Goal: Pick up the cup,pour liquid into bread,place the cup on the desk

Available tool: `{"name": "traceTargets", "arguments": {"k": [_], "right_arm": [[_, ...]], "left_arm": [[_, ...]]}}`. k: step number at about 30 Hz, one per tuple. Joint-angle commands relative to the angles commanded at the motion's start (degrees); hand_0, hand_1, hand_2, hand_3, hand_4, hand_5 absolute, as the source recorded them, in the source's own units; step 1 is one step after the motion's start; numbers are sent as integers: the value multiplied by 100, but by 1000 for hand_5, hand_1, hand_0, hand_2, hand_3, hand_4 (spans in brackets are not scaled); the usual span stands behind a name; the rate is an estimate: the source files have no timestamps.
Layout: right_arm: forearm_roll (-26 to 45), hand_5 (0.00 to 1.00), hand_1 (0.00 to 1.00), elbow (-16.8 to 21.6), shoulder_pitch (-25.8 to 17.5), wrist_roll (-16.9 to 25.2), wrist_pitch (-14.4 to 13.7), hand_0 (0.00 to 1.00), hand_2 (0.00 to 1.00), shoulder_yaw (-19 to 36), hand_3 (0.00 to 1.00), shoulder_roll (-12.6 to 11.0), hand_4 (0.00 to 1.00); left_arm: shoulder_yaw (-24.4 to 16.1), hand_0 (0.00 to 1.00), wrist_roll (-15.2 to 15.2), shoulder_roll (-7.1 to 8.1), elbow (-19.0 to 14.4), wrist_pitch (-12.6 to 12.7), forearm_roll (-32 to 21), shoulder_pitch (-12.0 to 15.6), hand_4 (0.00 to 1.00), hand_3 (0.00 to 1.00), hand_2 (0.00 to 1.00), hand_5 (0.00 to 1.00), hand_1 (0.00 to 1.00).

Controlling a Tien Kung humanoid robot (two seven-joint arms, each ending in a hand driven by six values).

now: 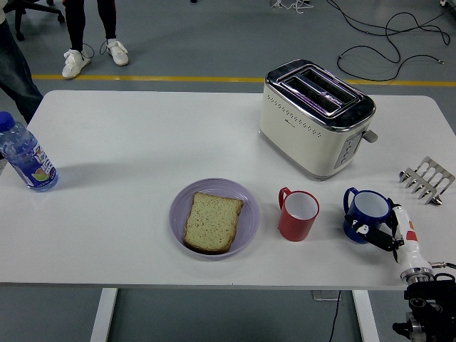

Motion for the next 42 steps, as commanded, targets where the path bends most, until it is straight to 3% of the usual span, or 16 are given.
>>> {"name": "traceTargets", "arguments": {"k": [14, 15, 20, 21, 26, 27, 32, 33, 42], "right_arm": [[-221, 135, 533, -78, -20, -169, 57, 645, 610, 10, 613, 8, 646], [-239, 214, 577, -75, -23, -169, 52, 695, 677, 14, 758, 9, 801], [-309, 214, 577, -46, -48, -134, 27, 695, 677, 39, 758, 13, 801], [-319, 220, 616, -41, -54, -129, 27, 737, 750, 46, 861, 14, 884], [-366, 220, 616, -9, -76, -64, 6, 737, 750, 68, 861, 18, 884], [-368, 194, 673, -5, -77, -55, 8, 770, 861, 72, 925, 18, 919], [-475, 194, 673, -24, -75, -66, 13, 770, 861, 91, 925, 17, 919], [-501, 146, 714, -41, -75, -78, 11, 790, 876, 93, 948, 17, 935], [-668, 95, 724, -97, -75, -172, 25, 795, 886, 98, 963, 23, 941]], "left_arm": [[55, 661, -5, 1, 0, 2, -51, -5, 395, 634, 727, 935, 704], [55, 661, -6, 1, 0, 2, -52, -5, 393, 632, 727, 929, 704], [57, 661, -7, 1, 0, 2, -51, -4, 393, 632, 727, 929, 704], [58, 661, -7, 2, 0, 2, -49, -4, 394, 631, 726, 928, 703], [54, 661, -8, 0, 0, 1, -47, -1, 394, 631, 726, 928, 703], [47, 661, -7, 0, 0, 1, -41, 0, 395, 632, 727, 928, 703], [61, 661, -7, 0, 0, 0, -53, -3, 395, 632, 727, 928, 703], [62, 661, -6, 0, 0, 0, -53, -4, 396, 631, 727, 930, 703], [73, 661, -6, -3, 0, -1, -64, -1, 395, 631, 727, 929, 703]]}}
